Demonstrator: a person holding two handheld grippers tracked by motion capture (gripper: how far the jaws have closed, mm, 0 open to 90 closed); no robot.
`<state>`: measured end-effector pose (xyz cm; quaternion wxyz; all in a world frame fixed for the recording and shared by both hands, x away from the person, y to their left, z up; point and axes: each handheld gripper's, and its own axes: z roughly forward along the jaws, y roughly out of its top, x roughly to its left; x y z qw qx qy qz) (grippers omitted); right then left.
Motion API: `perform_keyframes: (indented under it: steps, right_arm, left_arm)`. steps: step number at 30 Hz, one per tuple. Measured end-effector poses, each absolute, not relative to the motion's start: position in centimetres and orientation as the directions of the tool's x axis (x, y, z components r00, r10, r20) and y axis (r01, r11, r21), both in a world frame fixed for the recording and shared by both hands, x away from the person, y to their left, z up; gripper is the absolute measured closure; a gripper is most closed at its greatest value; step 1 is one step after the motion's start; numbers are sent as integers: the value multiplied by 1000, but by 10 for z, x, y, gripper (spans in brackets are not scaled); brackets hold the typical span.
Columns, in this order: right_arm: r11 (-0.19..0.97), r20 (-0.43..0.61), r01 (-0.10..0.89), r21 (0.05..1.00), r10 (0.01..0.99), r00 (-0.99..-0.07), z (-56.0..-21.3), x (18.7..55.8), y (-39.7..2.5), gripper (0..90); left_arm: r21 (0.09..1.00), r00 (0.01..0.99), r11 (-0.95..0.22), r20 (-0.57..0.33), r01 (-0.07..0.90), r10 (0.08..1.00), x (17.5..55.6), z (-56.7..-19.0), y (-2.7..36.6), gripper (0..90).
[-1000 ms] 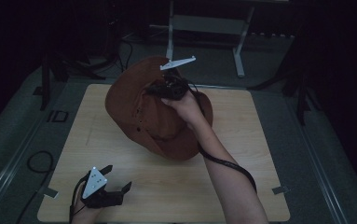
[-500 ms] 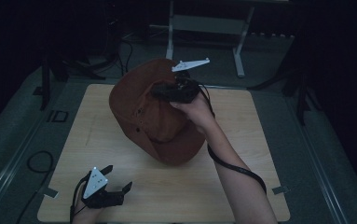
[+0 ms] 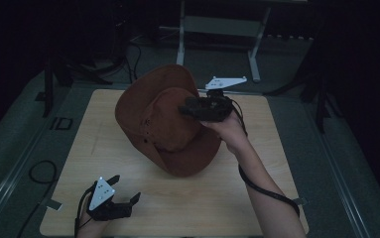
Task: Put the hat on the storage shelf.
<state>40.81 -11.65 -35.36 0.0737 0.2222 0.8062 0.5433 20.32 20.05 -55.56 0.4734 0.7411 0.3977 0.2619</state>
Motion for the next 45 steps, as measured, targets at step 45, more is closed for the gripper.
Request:
perform_keyframes:
  steps: [45]
  right_arm:
    - [384, 51, 266, 884, 486, -873, -479, 352, -232, 140]
  left_arm:
    - [899, 524, -251, 29, 358, 851, 207, -562, 203, 90]
